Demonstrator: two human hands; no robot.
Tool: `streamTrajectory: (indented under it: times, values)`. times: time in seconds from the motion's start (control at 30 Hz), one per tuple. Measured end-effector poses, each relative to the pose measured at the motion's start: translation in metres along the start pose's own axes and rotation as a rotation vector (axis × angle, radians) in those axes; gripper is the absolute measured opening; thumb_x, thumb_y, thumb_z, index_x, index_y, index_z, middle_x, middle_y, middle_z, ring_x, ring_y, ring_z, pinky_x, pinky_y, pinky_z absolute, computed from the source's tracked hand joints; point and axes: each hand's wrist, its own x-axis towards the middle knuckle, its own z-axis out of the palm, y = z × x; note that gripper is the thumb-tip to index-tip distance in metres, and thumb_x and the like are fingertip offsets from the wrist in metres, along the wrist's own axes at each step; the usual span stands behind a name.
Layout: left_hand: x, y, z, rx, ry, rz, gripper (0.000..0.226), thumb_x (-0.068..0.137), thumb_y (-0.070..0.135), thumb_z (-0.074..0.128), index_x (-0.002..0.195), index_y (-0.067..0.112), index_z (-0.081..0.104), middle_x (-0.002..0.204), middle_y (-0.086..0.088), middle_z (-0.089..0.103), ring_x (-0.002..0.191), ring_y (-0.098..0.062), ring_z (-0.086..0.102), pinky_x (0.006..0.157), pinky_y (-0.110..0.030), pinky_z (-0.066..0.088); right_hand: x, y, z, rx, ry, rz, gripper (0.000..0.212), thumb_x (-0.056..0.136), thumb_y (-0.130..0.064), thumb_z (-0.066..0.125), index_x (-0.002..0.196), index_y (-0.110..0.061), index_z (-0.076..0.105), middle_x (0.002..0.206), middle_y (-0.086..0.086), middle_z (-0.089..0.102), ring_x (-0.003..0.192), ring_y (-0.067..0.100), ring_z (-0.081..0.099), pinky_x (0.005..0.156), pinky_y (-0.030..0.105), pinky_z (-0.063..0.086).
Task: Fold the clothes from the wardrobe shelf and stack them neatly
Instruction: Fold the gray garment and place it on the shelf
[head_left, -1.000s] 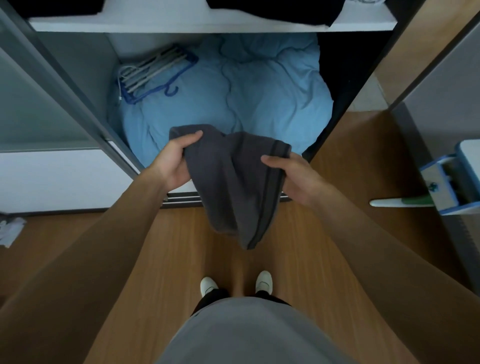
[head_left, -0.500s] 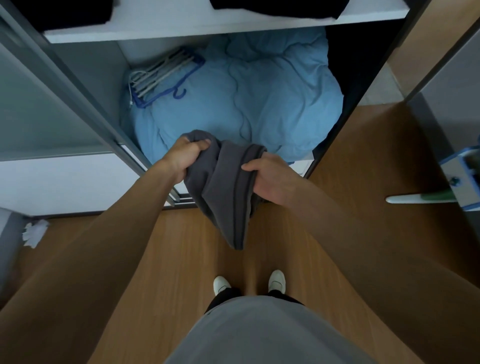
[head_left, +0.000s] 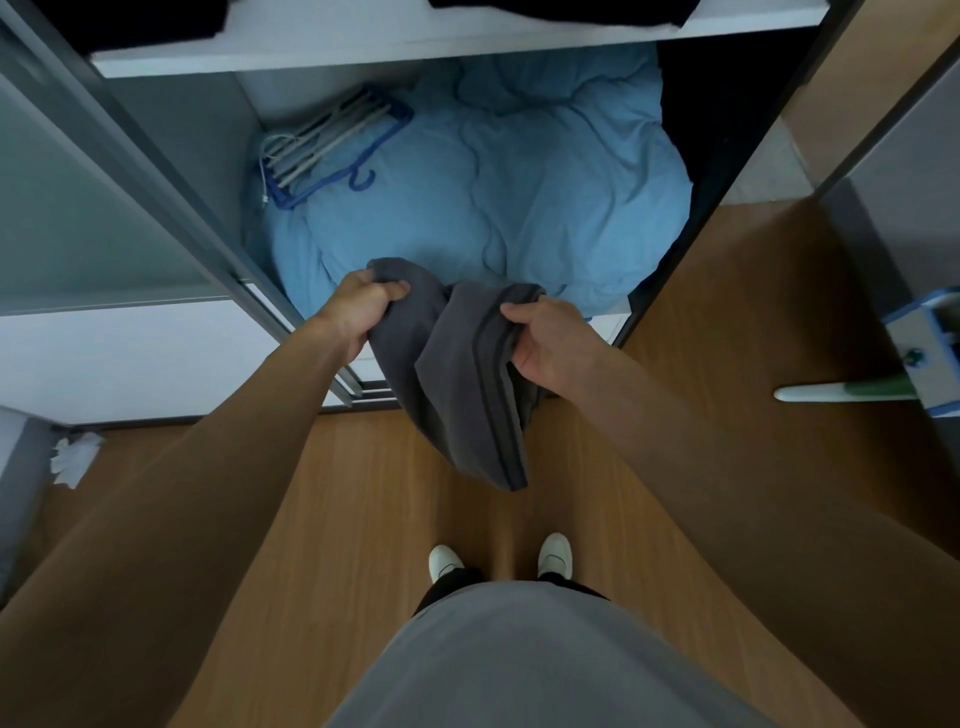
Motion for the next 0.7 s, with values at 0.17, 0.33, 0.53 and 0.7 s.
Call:
streamTrajectory:
  times: [0.17, 0.33, 0.53, 0.7]
  values:
    - [0.003, 0.002, -0.005, 0.149, 0.117, 0.013, 0.019, 0.091, 0.017, 0.069, 0.107, 0.008, 0.065, 0.105, -0.011, 0.071, 0.094, -0.024, 0.068, 0.082, -0.032, 0.056, 0.01, -0.014, -0.013, -0.234, 0.268, -0.144, 0.031, 0.097, -0.001, 0.056, 0.127, 0.006, 0.057, 0.115, 0.016, 0.067, 0.108, 0.029, 0.064, 0.099, 0.041, 0.052]
    - [-0.006, 0.008, -0.013, -0.239, -0.031, -0.089, 0.047, 0.092, 0.021, 0.068, 0.135, 0.01, 0.052, 0.114, -0.006, 0.061, 0.086, -0.014, 0.068, 0.071, -0.027, 0.054, 0.008, -0.036, -0.04, -0.217, 0.272, -0.231, 0.055, 0.093, -0.001, 0.062, 0.144, -0.013, 0.045, 0.125, 0.008, 0.061, 0.107, 0.022, 0.064, 0.089, 0.032, 0.055]
    - [-0.013, 0.021, -0.012, -0.173, -0.092, -0.085, 0.031, 0.099, 0.005, 0.049, 0.12, 0.018, 0.067, 0.097, -0.007, 0.07, 0.078, -0.014, 0.068, 0.065, -0.023, 0.057, 0.007, -0.048, -0.044, -0.564, 0.068, -0.257, 0.029, 0.096, 0.003, 0.052, 0.104, -0.013, 0.074, 0.104, 0.006, 0.072, 0.098, 0.021, 0.065, 0.093, 0.036, 0.055]
    - [-0.013, 0.026, -0.011, -0.133, 0.001, -0.083, 0.031, 0.098, 0.003, 0.045, 0.112, 0.011, 0.071, 0.093, -0.005, 0.07, 0.079, -0.014, 0.066, 0.073, -0.023, 0.056, 0.011, -0.051, -0.034, -0.593, 0.062, -0.231, 0.034, 0.097, 0.004, 0.05, 0.087, -0.015, 0.076, 0.09, 0.002, 0.075, 0.086, 0.015, 0.069, 0.086, 0.031, 0.058]
